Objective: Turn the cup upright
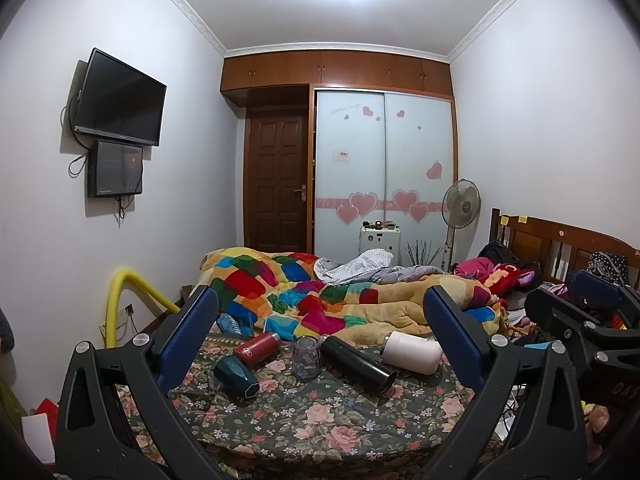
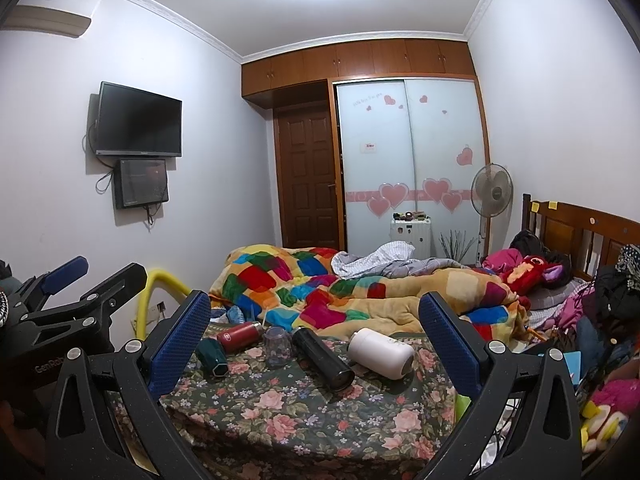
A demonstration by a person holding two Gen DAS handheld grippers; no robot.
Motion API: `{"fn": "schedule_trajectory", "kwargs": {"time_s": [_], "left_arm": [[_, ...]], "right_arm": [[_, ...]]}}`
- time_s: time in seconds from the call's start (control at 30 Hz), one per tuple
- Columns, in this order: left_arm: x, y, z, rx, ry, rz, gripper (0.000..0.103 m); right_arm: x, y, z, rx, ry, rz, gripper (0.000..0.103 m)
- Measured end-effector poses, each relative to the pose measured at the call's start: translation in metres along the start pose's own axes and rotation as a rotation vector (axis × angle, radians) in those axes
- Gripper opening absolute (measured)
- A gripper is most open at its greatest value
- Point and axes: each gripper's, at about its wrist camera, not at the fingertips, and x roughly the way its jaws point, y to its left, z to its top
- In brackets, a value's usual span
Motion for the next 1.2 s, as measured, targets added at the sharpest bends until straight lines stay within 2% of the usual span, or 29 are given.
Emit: {"fn": "schedule_trajectory", "kwargs": {"time_s": [1.2], "left_arm": [[0.017,-0.003,-0.001,0.019,-0.006,-0.016,0.103]], "right_arm": [[0.012,-0.005,0.000,0.014,0.015,-0.023,0.103]]}}
